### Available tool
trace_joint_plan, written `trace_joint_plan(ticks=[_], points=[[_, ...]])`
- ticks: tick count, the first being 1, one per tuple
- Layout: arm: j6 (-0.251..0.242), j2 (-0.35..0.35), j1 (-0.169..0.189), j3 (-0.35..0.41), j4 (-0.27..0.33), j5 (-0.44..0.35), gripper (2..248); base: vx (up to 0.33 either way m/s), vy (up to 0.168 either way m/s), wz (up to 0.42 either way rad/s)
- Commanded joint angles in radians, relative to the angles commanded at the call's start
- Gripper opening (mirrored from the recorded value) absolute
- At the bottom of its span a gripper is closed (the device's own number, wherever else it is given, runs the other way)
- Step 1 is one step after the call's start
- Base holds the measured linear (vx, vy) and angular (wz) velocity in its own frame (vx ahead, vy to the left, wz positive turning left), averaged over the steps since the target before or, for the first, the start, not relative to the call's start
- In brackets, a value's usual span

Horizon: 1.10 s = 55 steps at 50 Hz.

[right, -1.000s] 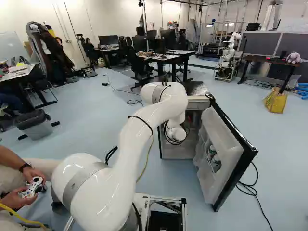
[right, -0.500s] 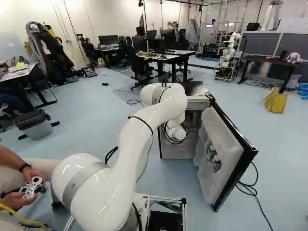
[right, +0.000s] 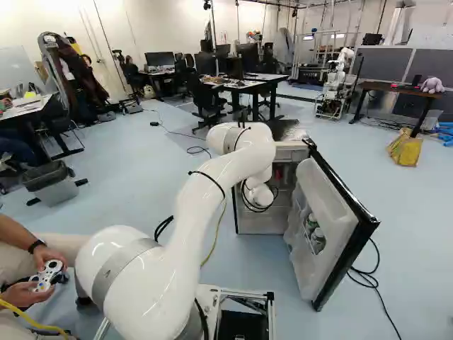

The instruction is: Grab a drink from the fridge

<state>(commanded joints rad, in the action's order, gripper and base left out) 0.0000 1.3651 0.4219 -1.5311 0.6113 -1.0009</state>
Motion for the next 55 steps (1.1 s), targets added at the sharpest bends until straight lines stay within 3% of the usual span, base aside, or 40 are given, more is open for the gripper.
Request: trace_joint_plan(ticks=[37, 55], points=[[0.000, -0.071, 0.021, 0.133, 0.000, 0.000, 88, 0.000, 0.000, 0.000], [0.000, -0.160, 0.036, 0.249, 0.000, 0.000, 88, 0.000, 0.000, 0.000]])
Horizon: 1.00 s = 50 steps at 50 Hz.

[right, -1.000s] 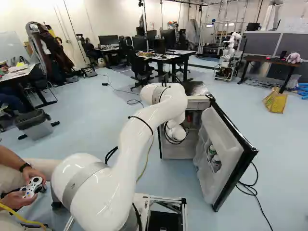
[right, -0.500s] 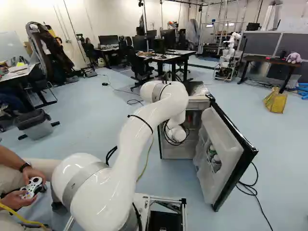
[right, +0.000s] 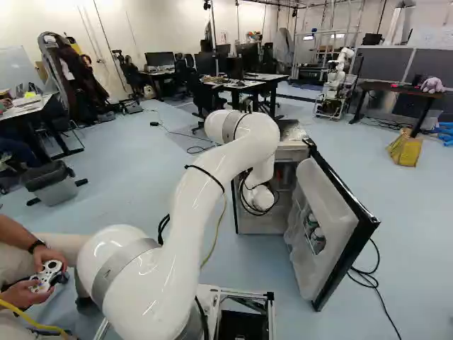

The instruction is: Grab a drink from the fridge

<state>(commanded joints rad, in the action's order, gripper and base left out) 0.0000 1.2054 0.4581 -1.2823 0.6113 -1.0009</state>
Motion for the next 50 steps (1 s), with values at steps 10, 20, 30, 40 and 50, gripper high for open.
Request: trace_joint_plan(ticks=[10, 20, 30, 40, 50], points=[[0.000, -0.053, 0.009, 0.064, 0.000, 0.000, 88, 0.000, 0.000, 0.000], [0.000, -0.107, 0.018, 0.127, 0.000, 0.000, 88, 0.000, 0.000, 0.000], [0.000, -0.161, 0.027, 0.189, 0.000, 0.000, 88, 0.000, 0.000, 0.000], [0.000, -0.214, 0.037, 0.249, 0.000, 0.000, 88, 0.000, 0.000, 0.000], [0.000, -0.268, 0.047, 0.307, 0.000, 0.000, 88, 0.000, 0.000, 0.000]])
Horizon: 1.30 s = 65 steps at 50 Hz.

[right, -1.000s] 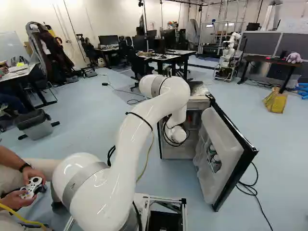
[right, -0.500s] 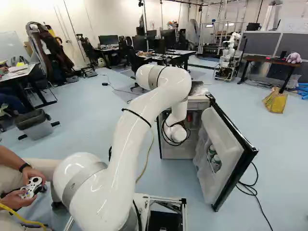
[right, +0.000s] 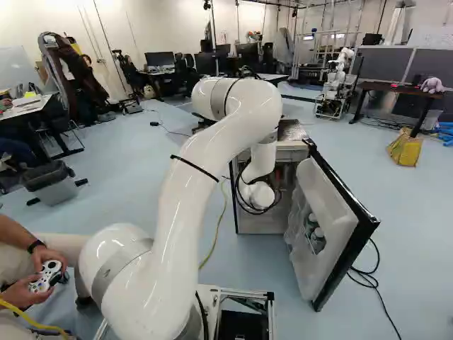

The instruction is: Grab a drink from the fridge

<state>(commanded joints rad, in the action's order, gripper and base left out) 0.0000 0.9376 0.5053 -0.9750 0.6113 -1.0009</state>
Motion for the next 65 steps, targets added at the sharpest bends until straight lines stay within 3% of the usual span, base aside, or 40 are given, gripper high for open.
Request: trace_joint_plan(ticks=[65], points=[[0.000, -0.357, 0.073, 0.349, 0.000, 0.000, 88, 0.000, 0.000, 0.000]])
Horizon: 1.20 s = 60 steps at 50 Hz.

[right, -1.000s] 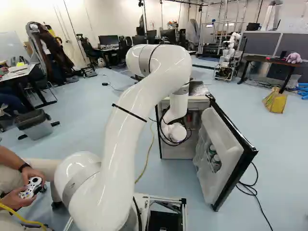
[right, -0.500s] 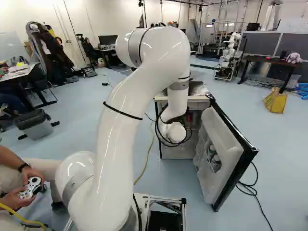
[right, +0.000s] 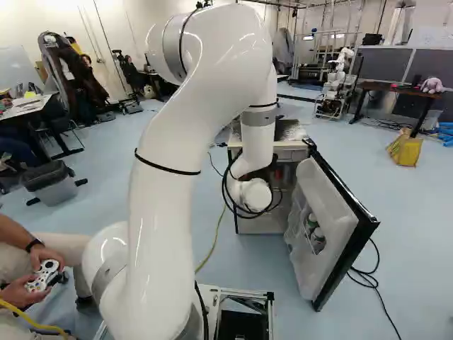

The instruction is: Grab a drink from the fridge

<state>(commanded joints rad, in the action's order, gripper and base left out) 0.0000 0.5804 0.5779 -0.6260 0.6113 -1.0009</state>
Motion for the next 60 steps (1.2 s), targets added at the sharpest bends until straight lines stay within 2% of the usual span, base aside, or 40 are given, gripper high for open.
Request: trace_joint_plan(ticks=[20, 60], points=[[0.000, -0.082, 0.004, 0.046, 0.000, 0.022, 88, 0.000, 0.000, 0.000], [0.000, -0.224, 0.004, 0.099, 0.000, 0.173, 88, 0.000, 0.000, 0.000]])
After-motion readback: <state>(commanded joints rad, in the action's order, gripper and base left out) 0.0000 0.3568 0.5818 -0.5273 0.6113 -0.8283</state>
